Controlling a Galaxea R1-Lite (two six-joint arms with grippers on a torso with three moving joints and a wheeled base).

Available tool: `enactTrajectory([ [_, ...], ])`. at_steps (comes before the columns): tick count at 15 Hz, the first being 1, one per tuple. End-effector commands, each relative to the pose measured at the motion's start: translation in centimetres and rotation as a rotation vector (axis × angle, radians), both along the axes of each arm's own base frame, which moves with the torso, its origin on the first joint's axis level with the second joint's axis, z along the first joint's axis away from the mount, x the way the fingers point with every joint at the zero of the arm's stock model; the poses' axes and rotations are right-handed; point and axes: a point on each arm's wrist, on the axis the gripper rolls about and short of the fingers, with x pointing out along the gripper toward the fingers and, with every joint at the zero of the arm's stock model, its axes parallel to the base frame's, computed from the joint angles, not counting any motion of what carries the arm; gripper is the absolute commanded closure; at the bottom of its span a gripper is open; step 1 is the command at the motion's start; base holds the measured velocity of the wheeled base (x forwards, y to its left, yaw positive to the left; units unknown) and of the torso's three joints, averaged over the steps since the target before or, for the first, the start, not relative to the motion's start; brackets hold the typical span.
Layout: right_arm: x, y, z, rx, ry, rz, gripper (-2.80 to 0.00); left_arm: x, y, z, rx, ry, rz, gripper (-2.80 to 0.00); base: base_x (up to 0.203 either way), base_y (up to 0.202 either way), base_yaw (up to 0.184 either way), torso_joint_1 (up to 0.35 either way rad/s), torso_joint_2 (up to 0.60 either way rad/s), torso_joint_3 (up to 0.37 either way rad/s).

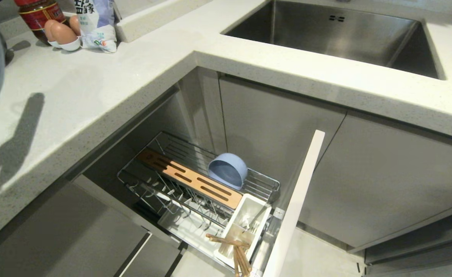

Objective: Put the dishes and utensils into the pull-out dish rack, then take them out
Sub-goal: Pick up the plate and place it in the cupboard

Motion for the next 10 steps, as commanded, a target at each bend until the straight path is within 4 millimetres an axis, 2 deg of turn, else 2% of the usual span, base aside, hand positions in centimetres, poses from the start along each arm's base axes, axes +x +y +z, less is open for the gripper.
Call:
enactTrajectory([
  [1,0.0,0.0,0.0,0.000,0.000,0.000,0.00,1.4,-1.3,0.5,-0.110,0.001,-0.118,0.00,0.000,0.000,0.000,0.000,0.00,0.000],
  [3,0.0,0.0,0.0,0.000,0.000,0.000,0.00,2.5,-2.5,0.9,-0.233,0.021,-0.233,0.00,0.000,0.000,0.000,0.000,0.00,0.000],
  [6,0.0,0.0,0.0,0.000,0.000,0.000,0.00,3.9,-4.8,0.4,-0.309,0.097,-0.354,0.00,0.000,0.000,0.000,0.000,0.00,0.000],
  [8,0.0,0.0,0.0,0.000,0.000,0.000,0.00,5.3,-7.0,-1.1,-0.309,0.169,-0.388,0.00,0.000,0.000,0.000,0.000,0.00,0.000],
  [10,0.0,0.0,0.0,0.000,0.000,0.000,0.00,6.6,-9.6,-3.1,-0.295,0.228,-0.341,0.00,0.000,0.000,0.000,0.000,0.00,0.000],
])
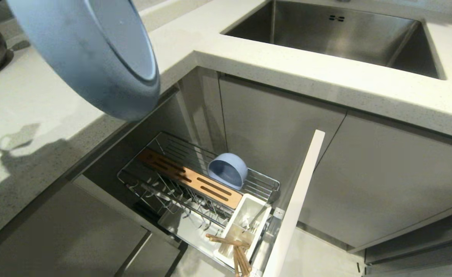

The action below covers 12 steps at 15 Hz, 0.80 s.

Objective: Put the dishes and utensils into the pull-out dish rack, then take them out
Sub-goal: Pick up the plate and place it in the cupboard

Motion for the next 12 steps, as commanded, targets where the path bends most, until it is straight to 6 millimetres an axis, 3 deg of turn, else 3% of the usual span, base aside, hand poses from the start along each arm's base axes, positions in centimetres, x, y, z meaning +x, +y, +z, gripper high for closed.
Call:
enactTrajectory([
  [1,0.0,0.0,0.0,0.000,0.000,0.000,0.00,2.1,-3.6,-2.6,0.046,0.081,0.065,0.00,0.000,0.000,0.000,0.000,0.00,0.000],
  [4,0.0,0.0,0.0,0.000,0.000,0.000,0.00,4.9,-7.7,-5.6,-0.022,0.134,0.301,0.00,0.000,0.000,0.000,0.000,0.00,0.000],
  [9,0.0,0.0,0.0,0.000,0.000,0.000,0.00,5.8,-9.8,-8.3,-0.088,0.206,0.507,0.00,0.000,0.000,0.000,0.000,0.00,0.000],
  [12,0.0,0.0,0.0,0.000,0.000,0.000,0.00,6.2,-11.7,-11.1,-0.109,0.263,0.577,0.00,0.000,0.000,0.000,0.000,0.00,0.000],
])
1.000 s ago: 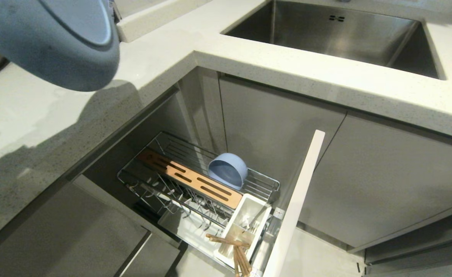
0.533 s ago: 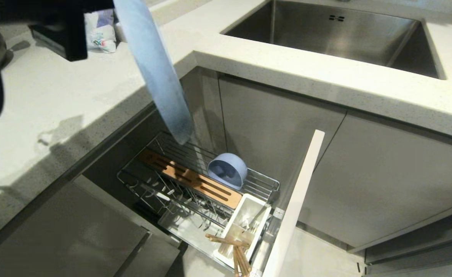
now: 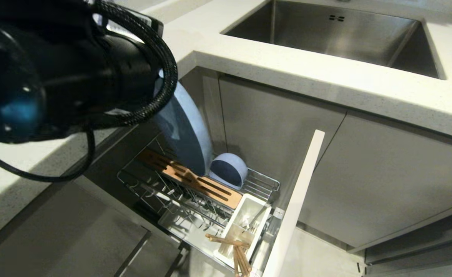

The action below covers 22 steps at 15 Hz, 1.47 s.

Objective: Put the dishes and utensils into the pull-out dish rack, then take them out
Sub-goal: Pick up the plate and place it in the cupboard

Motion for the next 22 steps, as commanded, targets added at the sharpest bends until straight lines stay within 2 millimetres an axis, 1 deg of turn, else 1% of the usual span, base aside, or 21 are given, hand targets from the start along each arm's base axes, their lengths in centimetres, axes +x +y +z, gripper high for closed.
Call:
enactTrajectory([
  [1,0.0,0.0,0.0,0.000,0.000,0.000,0.00,0.5,-1.3,-1.8,-0.011,0.033,0.022,0.00,0.000,0.000,0.000,0.000,0.00,0.000],
  [3,0.0,0.0,0.0,0.000,0.000,0.000,0.00,0.6,-2.0,-2.8,-0.080,0.040,0.076,0.00,0.000,0.000,0.000,0.000,0.00,0.000],
  [5,0.0,0.0,0.0,0.000,0.000,0.000,0.00,0.3,-3.0,-3.8,-0.084,0.044,0.104,0.00,0.000,0.000,0.000,0.000,0.00,0.000],
  [8,0.0,0.0,0.0,0.000,0.000,0.000,0.00,0.4,-3.3,-5.3,-0.066,0.055,0.133,0.00,0.000,0.000,0.000,0.000,0.00,0.000],
  [10,0.0,0.0,0.0,0.000,0.000,0.000,0.00,0.4,-3.3,-6.7,-0.080,0.074,0.145,0.00,0.000,0.000,0.000,0.000,0.00,0.000],
  [12,0.0,0.0,0.0,0.000,0.000,0.000,0.00,0.4,-3.2,-7.7,-0.082,0.083,0.158,0.00,0.000,0.000,0.000,0.000,0.00,0.000],
  [16,0.0,0.0,0.0,0.000,0.000,0.000,0.00,0.5,-2.9,-9.9,-0.096,0.080,0.236,0.00,0.000,0.000,0.000,0.000,0.00,0.000],
  [19,0.0,0.0,0.0,0.000,0.000,0.000,0.00,1.1,-2.5,-10.6,-0.096,0.088,0.264,0.00,0.000,0.000,0.000,0.000,0.00,0.000],
  [22,0.0,0.0,0.0,0.000,0.000,0.000,0.00,2.0,-2.3,-12.2,-0.079,0.107,0.297,0.00,0.000,0.000,0.000,0.000,0.00,0.000],
])
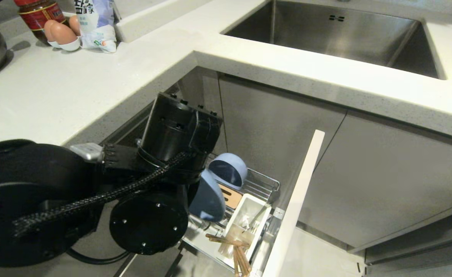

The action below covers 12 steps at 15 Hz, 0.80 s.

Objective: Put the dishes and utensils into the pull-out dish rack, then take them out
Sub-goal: Pick up the plate and place it in the cupboard

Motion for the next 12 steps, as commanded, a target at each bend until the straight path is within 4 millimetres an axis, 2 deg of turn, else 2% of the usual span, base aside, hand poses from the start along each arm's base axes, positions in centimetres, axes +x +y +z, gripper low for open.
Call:
enactTrajectory([
  [1,0.0,0.0,0.0,0.000,0.000,0.000,0.00,0.8,0.3,-0.9,0.003,0.008,0.035,0.00,0.000,0.000,0.000,0.000,0.00,0.000],
  [7,0.0,0.0,0.0,0.000,0.000,0.000,0.00,1.9,1.1,-1.5,-0.039,0.047,0.015,0.00,0.000,0.000,0.000,0.000,0.00,0.000],
  [12,0.0,0.0,0.0,0.000,0.000,0.000,0.00,1.7,1.2,-0.2,-0.072,0.024,0.003,0.00,0.000,0.000,0.000,0.000,0.00,0.000],
])
